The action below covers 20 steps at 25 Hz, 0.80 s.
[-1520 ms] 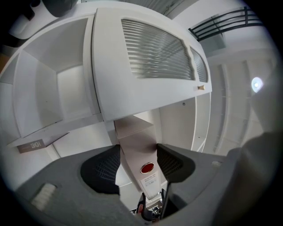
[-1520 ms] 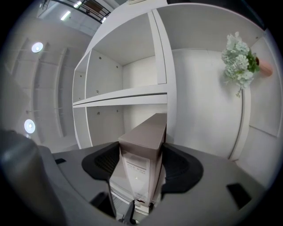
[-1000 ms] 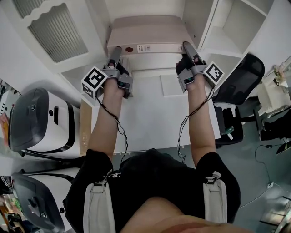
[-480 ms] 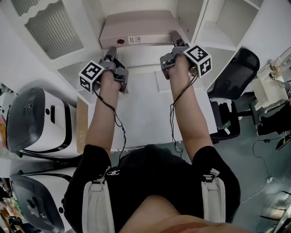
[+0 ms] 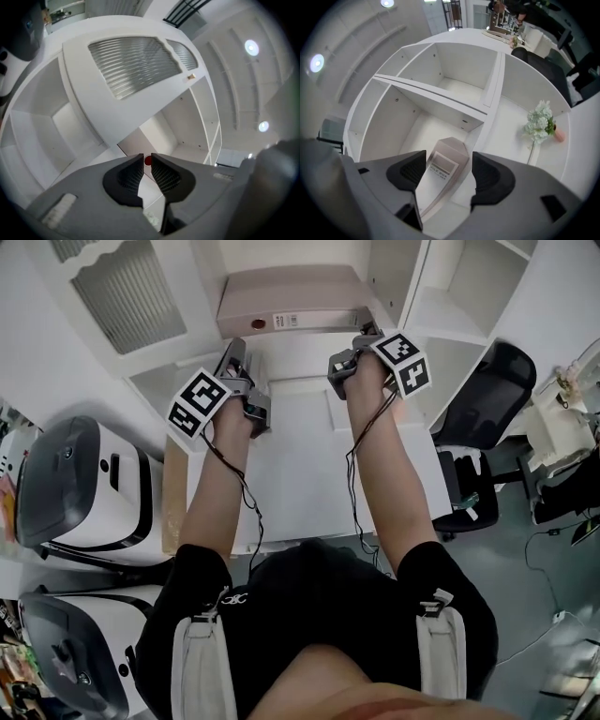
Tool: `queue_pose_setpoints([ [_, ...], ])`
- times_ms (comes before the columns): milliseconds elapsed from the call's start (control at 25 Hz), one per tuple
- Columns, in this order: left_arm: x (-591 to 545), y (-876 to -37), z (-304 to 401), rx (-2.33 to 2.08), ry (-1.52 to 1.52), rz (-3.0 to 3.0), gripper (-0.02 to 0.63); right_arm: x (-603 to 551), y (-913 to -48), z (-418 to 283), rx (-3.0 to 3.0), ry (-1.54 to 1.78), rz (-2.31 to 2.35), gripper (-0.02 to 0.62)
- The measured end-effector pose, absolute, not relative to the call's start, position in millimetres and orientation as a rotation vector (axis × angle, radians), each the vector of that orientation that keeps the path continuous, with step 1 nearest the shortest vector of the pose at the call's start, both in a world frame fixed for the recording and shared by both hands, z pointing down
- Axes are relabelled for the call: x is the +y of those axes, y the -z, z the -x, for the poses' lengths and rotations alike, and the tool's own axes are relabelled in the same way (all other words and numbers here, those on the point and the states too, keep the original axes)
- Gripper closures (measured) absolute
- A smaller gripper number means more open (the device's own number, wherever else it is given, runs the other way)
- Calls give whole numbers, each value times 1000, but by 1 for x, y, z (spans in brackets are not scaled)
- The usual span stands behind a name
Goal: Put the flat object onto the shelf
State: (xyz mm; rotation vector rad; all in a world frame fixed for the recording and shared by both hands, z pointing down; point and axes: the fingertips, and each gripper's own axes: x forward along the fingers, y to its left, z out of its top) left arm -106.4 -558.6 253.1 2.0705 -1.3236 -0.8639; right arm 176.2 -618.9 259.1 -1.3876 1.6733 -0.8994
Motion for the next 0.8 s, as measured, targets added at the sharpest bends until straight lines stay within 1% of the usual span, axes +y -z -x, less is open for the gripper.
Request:
queue_pose_setpoints([
  [160,-540,-254,106,-1469,759,-2206,558,-595,-255,-179,1849,611,1491,307],
  [200,-535,-256,105,-1507,724,-2244,562,-587,-253,-177,1905,500,1539,324],
  [240,-530,-259,103,-1545,685,-2282,566,-578,-252,-176,1955,379,1593,354],
  [360,-514,-272,96,-1664,545,-2391,580,-547,-248,-169,2051,6,1736,495],
  [400,-509,-276,93,-1699,495,-2424,583,-536,-247,-165,2071,-91,1761,533],
  [480,-497,-285,87,-1766,399,-2488,588,-515,-249,-154,2115,-223,1773,583],
  [520,-490,-288,84,-1799,354,-2521,588,-505,-251,-147,2138,-272,1766,594],
  [640,-469,-297,76,-1876,255,-2597,588,-478,-261,-130,2203,-365,1743,594],
  [800,-442,-324,70,-1873,167,-2613,588,-453,-294,-114,2277,-340,1731,595],
])
